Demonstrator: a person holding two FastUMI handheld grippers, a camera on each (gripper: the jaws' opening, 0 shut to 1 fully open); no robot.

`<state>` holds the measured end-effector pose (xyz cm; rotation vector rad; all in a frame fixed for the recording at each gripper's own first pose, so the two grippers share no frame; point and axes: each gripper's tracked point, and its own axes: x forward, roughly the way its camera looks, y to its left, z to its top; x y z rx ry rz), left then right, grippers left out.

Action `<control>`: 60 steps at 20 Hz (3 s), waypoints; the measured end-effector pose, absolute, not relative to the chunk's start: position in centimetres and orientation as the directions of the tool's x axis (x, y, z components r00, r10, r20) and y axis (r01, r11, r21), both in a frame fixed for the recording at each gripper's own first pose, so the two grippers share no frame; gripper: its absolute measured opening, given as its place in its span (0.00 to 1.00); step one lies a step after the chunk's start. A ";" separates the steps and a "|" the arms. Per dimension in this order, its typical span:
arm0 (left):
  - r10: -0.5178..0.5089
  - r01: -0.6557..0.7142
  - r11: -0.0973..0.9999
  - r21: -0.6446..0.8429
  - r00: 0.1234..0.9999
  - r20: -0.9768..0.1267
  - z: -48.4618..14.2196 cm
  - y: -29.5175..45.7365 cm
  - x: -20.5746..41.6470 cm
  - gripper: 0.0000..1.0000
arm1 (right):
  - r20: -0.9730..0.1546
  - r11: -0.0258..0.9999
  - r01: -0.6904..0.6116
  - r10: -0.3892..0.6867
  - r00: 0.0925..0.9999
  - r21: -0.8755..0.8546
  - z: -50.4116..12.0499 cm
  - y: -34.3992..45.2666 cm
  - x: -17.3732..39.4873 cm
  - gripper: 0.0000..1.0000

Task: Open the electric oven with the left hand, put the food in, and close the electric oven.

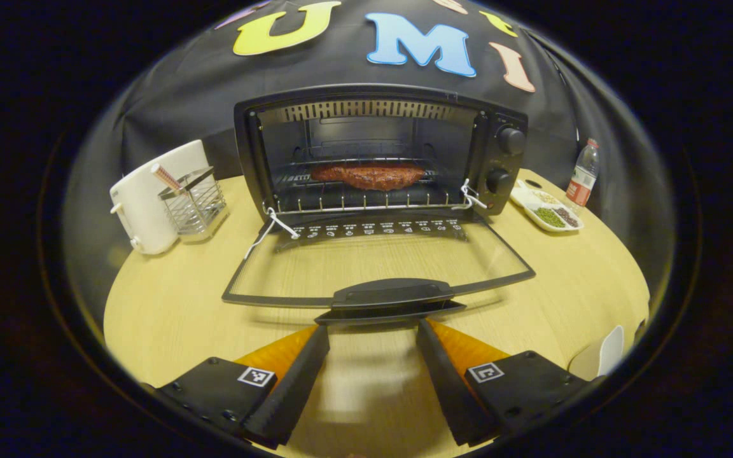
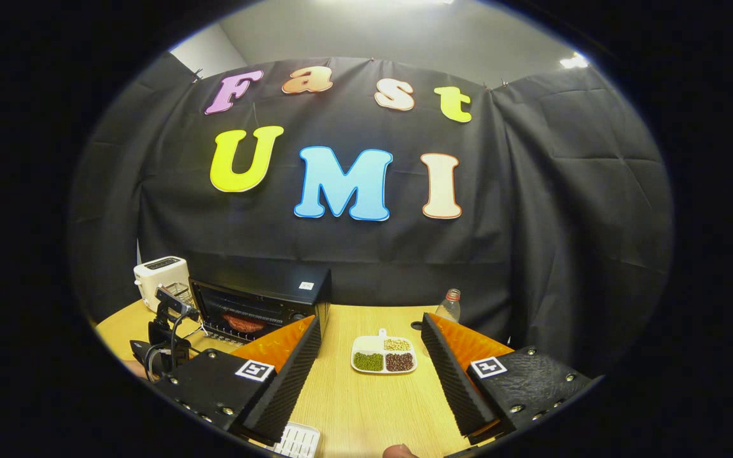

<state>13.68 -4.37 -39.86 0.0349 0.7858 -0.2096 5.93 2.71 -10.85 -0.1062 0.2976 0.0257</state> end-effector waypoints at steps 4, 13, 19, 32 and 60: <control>-0.189 0.202 0.978 -0.057 0.731 -0.656 -37.1 -4.3 13.6 0.95 | -0.292 0.994 -0.071 0.042 0.956 -0.088 -10.7 3.9 6.1 0.96; -0.191 0.221 0.975 -0.008 0.827 -0.528 -31.0 -4.2 14.9 0.95 | -0.287 0.987 -0.135 0.105 0.952 -0.088 -10.8 6.2 6.2 0.96; -0.208 0.242 0.970 0.025 0.878 -0.430 -27.3 -4.4 17.9 0.99 | -0.290 0.991 -0.118 0.094 0.952 -0.065 -11.3 6.1 6.6 0.97; -0.199 0.204 0.978 0.043 0.975 -0.098 -10.2 -6.6 14.7 0.90 | -0.195 0.993 -0.118 0.112 0.974 -0.018 -6.3 4.0 4.3 0.96; 0.010 -0.010 1.000 0.013 1.000 0.026 2.5 3.5 -8.9 0.99 | -0.095 0.991 -0.132 0.130 0.987 -0.017 -1.3 3.6 -4.5 0.98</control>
